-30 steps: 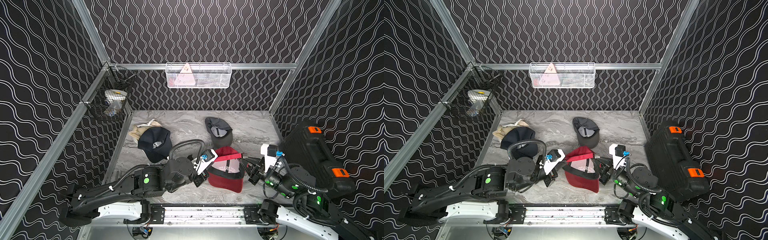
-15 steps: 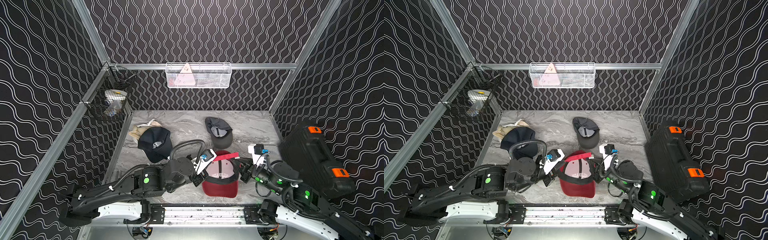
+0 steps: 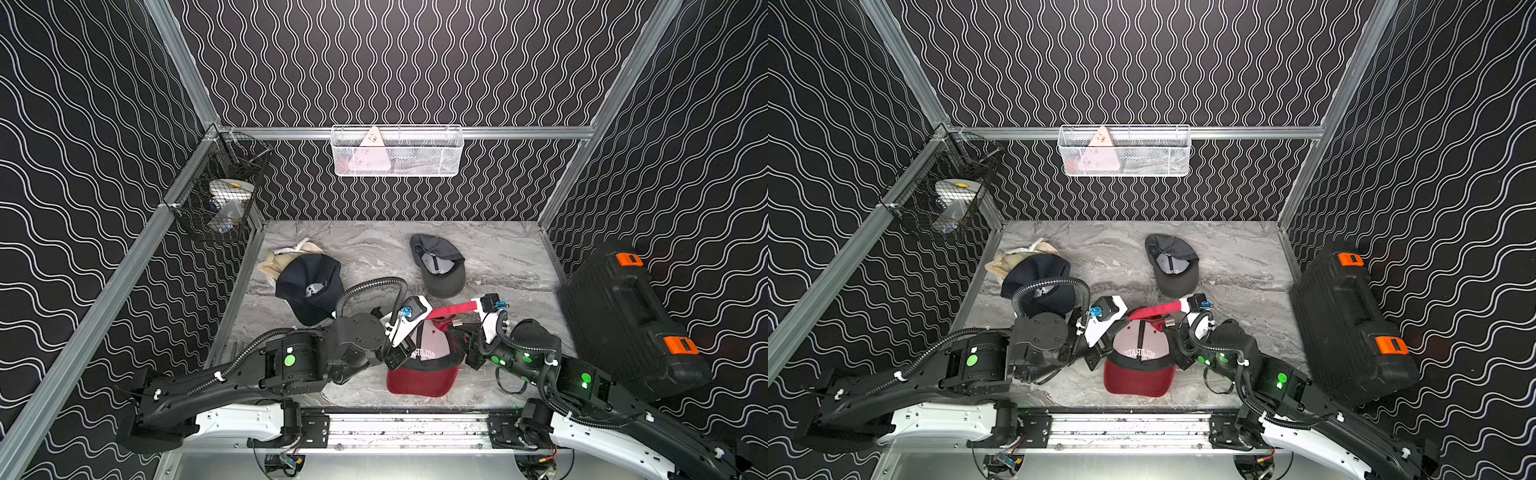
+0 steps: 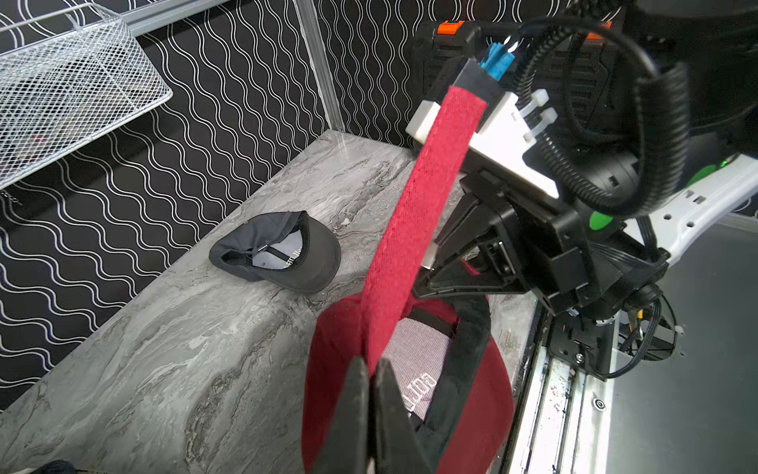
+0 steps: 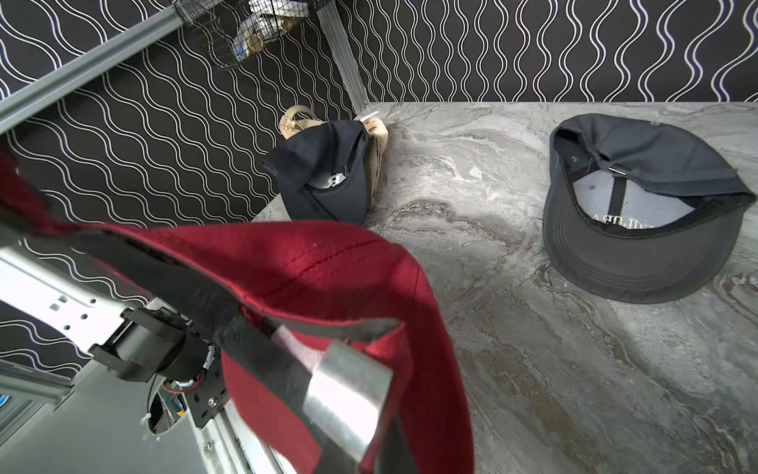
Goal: Open the adjustable buckle of the baseball cap
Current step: Pull the adjustable strap on the baseball cap, then place the baseball cap on the baseball cap.
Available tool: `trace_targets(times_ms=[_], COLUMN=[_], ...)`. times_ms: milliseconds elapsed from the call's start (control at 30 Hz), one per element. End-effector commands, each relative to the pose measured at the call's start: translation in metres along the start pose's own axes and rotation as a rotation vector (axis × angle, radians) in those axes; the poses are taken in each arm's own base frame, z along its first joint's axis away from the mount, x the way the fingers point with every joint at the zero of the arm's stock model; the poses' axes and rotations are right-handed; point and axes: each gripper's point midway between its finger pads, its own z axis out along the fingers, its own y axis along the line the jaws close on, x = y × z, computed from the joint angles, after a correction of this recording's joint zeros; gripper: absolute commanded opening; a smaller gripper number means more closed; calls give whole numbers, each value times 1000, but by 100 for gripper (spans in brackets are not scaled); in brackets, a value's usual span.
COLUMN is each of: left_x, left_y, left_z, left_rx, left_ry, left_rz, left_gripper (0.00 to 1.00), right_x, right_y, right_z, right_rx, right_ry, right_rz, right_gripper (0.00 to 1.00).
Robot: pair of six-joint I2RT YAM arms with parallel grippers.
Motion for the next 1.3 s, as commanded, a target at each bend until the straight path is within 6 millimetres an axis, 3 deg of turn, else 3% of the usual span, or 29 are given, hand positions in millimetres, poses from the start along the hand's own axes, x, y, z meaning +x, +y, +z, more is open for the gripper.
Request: trace_targets(times_ms=[0,300,867,1267], left_x=[-15,-14,-7,-8], left_y=[4,8,44,87], left_z=[-1,2,15,24], left_rx=[-16,-43,-72,-125], left_ry=[-50,-49,-28,-11], left_rz=[-8,-2,-83,-145], left_gripper=[0,0,0,0], right_x=[-3,3,-3,-22], right_y=[3,4,-9,-35], right_z=[1,0,-25,-68], right_rx=[-10,-23,33,153], right_ry=[-10,21,-9,-107], right_rz=[24,21,31,27], right_gripper=[5,33,36,41])
